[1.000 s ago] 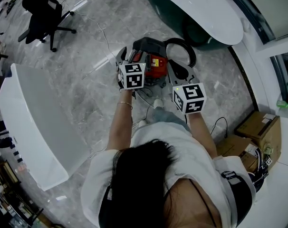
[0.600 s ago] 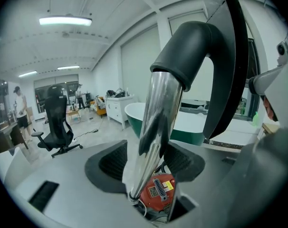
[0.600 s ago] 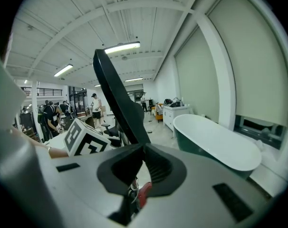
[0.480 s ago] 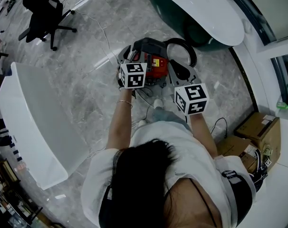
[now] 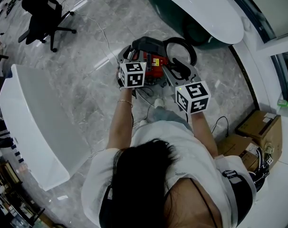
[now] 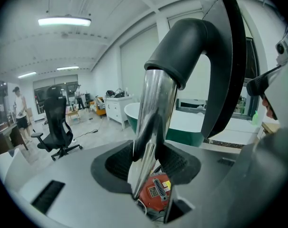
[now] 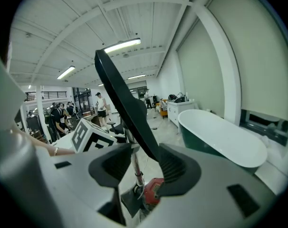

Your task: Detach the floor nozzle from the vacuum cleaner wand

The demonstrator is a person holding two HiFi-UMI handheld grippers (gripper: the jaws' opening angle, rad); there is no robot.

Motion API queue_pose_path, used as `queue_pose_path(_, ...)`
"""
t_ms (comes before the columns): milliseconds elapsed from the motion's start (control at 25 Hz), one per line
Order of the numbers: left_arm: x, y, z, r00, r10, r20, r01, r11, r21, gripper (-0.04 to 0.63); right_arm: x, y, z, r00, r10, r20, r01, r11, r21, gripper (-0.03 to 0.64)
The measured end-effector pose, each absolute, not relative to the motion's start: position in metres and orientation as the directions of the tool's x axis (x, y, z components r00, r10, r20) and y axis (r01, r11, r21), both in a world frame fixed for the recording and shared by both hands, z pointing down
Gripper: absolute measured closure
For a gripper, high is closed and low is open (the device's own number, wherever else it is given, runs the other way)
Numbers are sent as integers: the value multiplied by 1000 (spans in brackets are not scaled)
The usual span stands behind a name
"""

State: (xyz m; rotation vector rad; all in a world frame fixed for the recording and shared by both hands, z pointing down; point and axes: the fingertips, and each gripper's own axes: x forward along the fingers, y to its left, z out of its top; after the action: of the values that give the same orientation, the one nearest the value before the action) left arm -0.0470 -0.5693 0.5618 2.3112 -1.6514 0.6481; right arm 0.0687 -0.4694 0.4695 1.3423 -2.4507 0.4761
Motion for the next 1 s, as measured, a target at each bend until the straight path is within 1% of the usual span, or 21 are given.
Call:
queue_pose_path(80,-47,-569,562,269,-836,478,-937,-341,-70,426,68,-470,465,-521,-754,401,-847,515,-132,424)
queue_pose_path(240,-45,-569,563,269,-836,478,-937,-342,-70,426,64,-474,456,-553,-748,367,-824,555,-112,352)
queue_pose_path(480,-45,-569,562,287,-826,486,-934,-354,-50,426,63,-484,443,-575,-752,323,-804,593,-50,333)
queue_pose_path(640,-44,-568,563,291,-821,492,-930,-363,-54,426,54,-489,453,-594,-714,370,-757,652,43,315)
queue_pose_path(1000,-42,-568,562,310,-814,491,-926,-376,-39,426,44,-503,462,-625,-656,423,-688,719,99,308)
